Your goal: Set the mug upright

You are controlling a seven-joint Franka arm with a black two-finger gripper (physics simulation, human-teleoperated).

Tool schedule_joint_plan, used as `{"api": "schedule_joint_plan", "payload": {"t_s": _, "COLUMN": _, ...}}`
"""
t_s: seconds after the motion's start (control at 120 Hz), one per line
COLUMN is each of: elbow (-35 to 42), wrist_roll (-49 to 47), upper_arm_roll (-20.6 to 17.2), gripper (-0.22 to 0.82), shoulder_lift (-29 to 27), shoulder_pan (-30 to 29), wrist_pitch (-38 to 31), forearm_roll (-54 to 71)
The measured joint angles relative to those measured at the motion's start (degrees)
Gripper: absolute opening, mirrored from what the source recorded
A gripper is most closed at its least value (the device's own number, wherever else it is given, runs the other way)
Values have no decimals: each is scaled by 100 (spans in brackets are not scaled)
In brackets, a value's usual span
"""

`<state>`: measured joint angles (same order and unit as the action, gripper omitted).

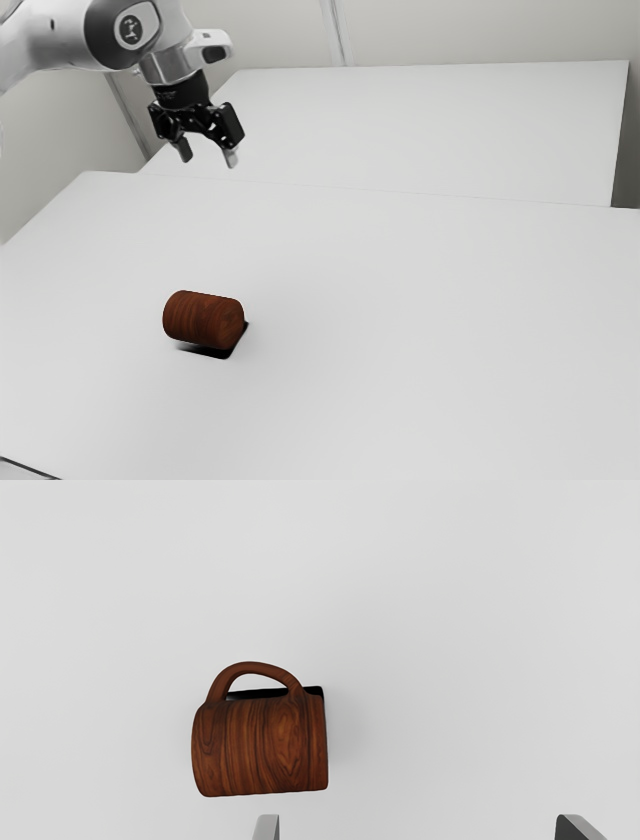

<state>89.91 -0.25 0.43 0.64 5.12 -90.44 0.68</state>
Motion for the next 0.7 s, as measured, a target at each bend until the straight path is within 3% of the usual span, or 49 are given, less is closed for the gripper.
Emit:
{"api": "schedule_joint_plan", "payload": {"t_s": 0.217, "elbow": 12, "wrist_roll": -3, "upper_arm_roll": -4, "gripper": 60, "shoulder_lift": -6, "shoulder_pan": 61, "wrist_pitch": 19, "forearm_roll": 0}}
{"api": "schedule_joint_plan", "payload": {"t_s": 0.375, "elbow": 400, "wrist_roll": 3, "upper_arm_roll": -55, "gripper": 60, "shoulder_lift": -331, "shoulder_pan": 8, "wrist_pitch": 42, "forearm_roll": -9}}
{"api": "schedule_joint_plan", "payload": {"t_s": 0.567, "elbow": 793, "wrist_roll": 88, "upper_arm_roll": -430, "gripper": 60, "shoulder_lift": -599, "shoulder_pan": -1265, "wrist_pitch": 57, "forearm_roll": -111}}
{"api": "schedule_joint_plan", "payload": {"t_s": 0.7, "elbow": 994, "wrist_roll": 308, "upper_arm_roll": -494, "gripper": 60, "shoulder_lift": -613, "shoulder_pan": -1986, "wrist_pitch": 57, "forearm_roll": -358}}
